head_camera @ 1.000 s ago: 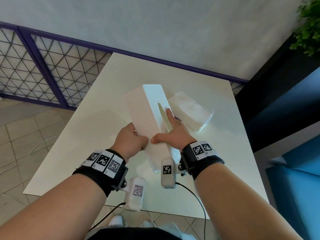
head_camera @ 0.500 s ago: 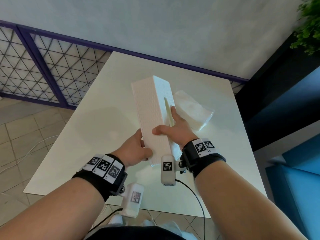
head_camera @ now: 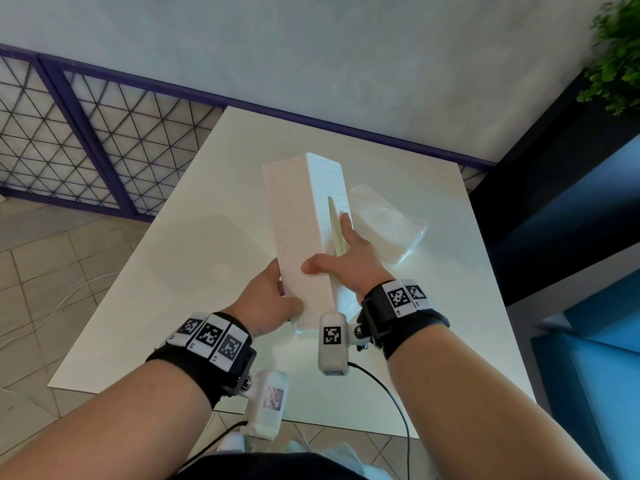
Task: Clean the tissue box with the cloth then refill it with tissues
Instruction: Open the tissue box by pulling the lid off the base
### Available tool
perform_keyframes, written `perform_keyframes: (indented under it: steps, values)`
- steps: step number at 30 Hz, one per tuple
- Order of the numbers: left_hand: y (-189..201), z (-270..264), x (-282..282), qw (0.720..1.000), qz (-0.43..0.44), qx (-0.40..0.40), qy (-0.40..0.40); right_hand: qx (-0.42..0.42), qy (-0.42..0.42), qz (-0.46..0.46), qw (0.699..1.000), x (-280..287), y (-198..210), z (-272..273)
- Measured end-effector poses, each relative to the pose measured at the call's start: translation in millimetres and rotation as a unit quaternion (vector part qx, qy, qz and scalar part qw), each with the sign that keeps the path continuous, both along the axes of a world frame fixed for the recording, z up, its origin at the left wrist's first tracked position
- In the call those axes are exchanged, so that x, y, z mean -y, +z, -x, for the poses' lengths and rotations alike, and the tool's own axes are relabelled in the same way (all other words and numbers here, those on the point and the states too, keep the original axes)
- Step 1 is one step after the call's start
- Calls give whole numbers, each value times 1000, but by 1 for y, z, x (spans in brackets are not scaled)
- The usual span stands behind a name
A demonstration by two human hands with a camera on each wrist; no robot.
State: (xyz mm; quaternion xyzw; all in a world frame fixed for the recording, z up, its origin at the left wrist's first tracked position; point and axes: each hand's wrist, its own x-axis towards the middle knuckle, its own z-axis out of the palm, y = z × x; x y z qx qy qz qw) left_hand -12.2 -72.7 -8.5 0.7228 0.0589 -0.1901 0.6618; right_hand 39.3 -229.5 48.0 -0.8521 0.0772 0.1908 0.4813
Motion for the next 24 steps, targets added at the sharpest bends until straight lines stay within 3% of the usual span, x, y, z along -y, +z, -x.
perform_keyframes:
  steps: [4, 9, 24]
  values:
    - [2, 0, -7, 996, 3, -7, -92, -30, -58, -49, 997, -2, -6, -2]
    - [-1, 0, -2, 991, -32, 21, -124, -28, -70, -61, 995, -4, -4, -3]
    - [0, 9, 4, 994, -50, 56, -78, -24, -66, -65, 995, 0, -5, -3]
